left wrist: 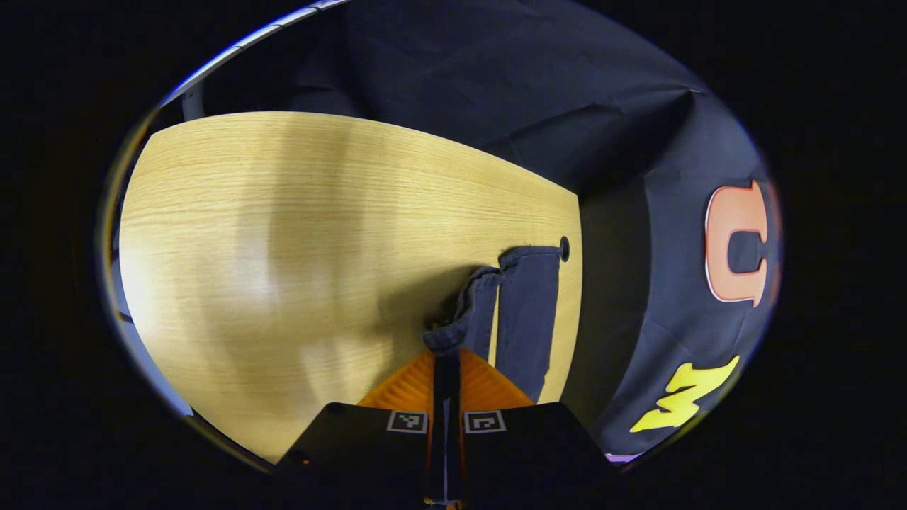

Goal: Grasp the waist and the cuffs of the jeans and fold them to make the two legs overlap; first hold the waist and fold one-third of the jeans toward the cuffs, then hold the cuffs and fold the remaining one-third in the same direction to finish folding.

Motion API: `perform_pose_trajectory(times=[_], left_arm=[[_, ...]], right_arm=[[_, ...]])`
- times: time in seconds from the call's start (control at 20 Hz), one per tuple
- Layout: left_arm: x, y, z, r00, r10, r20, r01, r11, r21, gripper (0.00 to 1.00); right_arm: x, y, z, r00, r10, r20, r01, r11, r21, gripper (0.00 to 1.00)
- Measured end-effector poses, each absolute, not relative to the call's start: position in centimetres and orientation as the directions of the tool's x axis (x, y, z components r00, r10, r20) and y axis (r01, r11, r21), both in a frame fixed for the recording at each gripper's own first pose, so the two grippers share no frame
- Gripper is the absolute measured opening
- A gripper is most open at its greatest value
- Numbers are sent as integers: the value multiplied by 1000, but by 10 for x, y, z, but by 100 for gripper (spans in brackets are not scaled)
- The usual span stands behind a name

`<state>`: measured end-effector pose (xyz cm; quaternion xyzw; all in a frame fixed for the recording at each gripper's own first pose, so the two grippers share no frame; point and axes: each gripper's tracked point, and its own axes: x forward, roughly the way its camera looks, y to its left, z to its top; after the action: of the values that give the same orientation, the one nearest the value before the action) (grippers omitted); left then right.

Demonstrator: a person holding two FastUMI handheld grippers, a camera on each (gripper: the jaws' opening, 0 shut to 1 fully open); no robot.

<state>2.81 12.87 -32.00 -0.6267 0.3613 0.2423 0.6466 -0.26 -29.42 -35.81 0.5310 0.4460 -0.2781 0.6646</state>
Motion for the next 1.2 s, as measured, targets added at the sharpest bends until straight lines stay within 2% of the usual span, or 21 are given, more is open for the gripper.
perform_pose_trajectory(times=[0.15, 0.3, 0.5, 0.8, 0.95, 1.2], left_arm=[[32, 132, -306, 627, -146, -765, -771, 18, -636, 5], [38, 137, -294, 630, -165, -759, -775, -86, -626, 5], [45, 142, -282, 628, -166, -760, -778, -137, -613, 5], [80, 148, -273, 619, -164, -768, -780, -243, -577, 5], [109, 153, -279, 611, -157, -776, -775, -316, -547, 5], [167, 153, -285, 596, -150, -789, -785, -314, -534, 4]], right_arm=[[11, -290, -333, 463, 168, -870, 836, 242, 492, 1], [32, -290, -309, 486, 202, -850, 814, 249, 524, 0], [61, -282, -283, 517, 240, -822, 786, 247, 566, 0], [95, -288, -274, 532, 298, -793, 808, 103, 581, 0], [122, -292, -276, 533, 304, -789, 810, 85, 580, 0], [176, -294, -290, 533, 310, -787, 814, 69, 577, 1]])
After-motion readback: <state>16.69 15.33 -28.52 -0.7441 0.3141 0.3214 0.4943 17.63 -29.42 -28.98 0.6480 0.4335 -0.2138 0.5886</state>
